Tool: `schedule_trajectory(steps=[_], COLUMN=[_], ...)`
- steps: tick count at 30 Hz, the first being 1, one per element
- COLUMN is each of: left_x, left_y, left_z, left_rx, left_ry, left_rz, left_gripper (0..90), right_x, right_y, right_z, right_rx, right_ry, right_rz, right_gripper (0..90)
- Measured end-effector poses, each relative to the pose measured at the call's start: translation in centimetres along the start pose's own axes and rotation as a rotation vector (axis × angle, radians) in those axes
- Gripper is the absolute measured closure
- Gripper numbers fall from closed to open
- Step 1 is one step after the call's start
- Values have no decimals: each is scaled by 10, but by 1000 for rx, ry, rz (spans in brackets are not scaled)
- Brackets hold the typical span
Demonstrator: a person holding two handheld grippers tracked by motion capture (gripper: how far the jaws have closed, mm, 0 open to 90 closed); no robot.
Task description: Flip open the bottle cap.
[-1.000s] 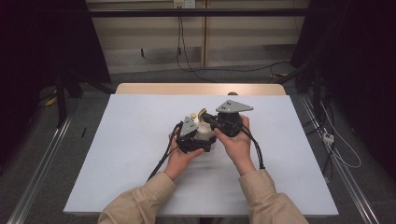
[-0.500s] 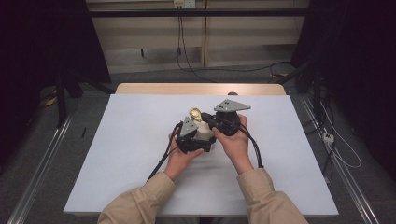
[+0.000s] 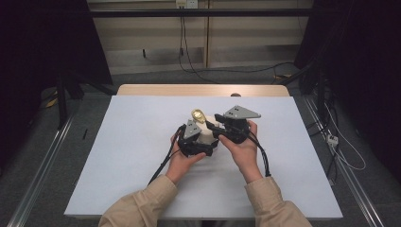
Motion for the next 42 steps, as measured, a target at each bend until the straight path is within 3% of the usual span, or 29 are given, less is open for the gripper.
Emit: schedule_trajectory(steps=[1, 3, 5, 7, 14, 19, 24, 28, 42], left_x=[-1, -4, -7, -13, -36, -58, -82, -101, -137], left_y=[1, 4, 9, 12, 17, 19, 24, 32, 50], left_z=[0, -1, -2, -2, 4, 7, 19, 30, 48], left_rx=[-9, -10, 32, 42, 25, 21, 11, -4, -23], left_ry=[3, 15, 1, -4, -10, -8, -18, -31, -47], left_rz=[10, 19, 52, 55, 59, 40, 24, 23, 29], left_gripper=[35, 35, 50, 67, 60, 61, 61, 61, 63], right_x=[-4, -7, -13, -19, -35, -40, -45, -51, -68], right_y=[4, 6, 10, 18, 44, 62, 77, 86, 107], right_z=[-1, -1, -2, -4, -10, -12, -11, -13, -26], right_rx=[7, 11, 22, 33, 51, 51, 28, 55, 57], right_ry=[-9, -13, -26, -42, -45, -38, -39, -37, 0], right_rz=[-2, -2, -15, -35, -56, -43, -36, -49, -47], right_gripper=[445, 409, 366, 284, 182, 170, 144, 140, 129])
Point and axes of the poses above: each handheld gripper's, and its own axes: x roughly forward along the jaws, y roughly out of its underside, z roughly to its left, the point moved 9 cm from there along x, roughly forward along the jaws, and after that the axes turned 7 degrees about z, right-handed, at the moved point
